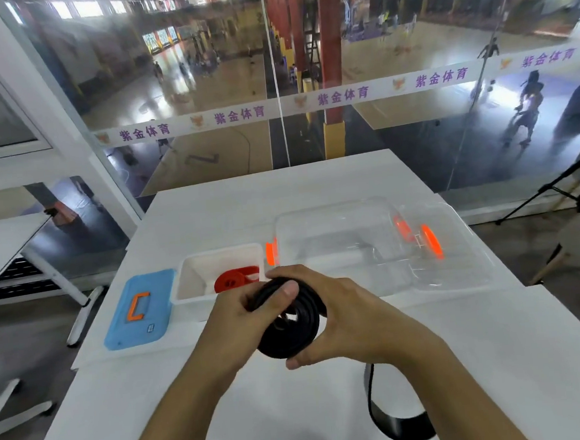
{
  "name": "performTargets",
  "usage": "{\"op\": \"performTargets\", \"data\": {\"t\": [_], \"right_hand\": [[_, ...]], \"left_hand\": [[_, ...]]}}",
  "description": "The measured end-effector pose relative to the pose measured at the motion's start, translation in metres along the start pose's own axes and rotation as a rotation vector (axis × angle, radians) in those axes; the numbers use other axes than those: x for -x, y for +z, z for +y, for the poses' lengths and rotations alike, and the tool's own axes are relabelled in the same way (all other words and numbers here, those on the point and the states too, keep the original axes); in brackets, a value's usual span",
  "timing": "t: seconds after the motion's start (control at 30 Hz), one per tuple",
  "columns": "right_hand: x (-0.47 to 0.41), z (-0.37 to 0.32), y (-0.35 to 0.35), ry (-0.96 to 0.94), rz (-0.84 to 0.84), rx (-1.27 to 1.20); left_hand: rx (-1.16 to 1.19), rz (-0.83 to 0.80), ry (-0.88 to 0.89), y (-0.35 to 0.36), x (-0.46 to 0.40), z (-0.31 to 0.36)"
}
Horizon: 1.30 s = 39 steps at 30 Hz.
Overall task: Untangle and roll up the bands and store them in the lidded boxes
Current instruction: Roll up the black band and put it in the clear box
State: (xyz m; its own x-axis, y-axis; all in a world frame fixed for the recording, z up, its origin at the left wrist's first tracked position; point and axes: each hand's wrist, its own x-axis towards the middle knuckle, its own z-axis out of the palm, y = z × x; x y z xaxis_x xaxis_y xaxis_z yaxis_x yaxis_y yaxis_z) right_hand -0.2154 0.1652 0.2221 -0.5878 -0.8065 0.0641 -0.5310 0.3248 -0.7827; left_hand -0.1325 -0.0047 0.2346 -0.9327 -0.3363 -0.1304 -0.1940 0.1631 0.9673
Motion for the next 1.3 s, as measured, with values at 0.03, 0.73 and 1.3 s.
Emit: {"op": "performTargets", "data": {"t": [0.03,0.73,1.3], "right_hand": [[0.000,-0.002,0.002,-0.006,-0.002,0.007],[-0.026,0.002,0.040,0.060,0.242,-0.232],[-0.018,0.034,-0.011,0.047,0.016,-0.095]], "left_hand": [[-0.052,0.019,0.016,0.000,0.001,0.001],[0.451,0.513,-0.045,0.034,-0.014,-0.011],[0.178,0.211,0.008,0.024,-0.031,-0.015]]}}
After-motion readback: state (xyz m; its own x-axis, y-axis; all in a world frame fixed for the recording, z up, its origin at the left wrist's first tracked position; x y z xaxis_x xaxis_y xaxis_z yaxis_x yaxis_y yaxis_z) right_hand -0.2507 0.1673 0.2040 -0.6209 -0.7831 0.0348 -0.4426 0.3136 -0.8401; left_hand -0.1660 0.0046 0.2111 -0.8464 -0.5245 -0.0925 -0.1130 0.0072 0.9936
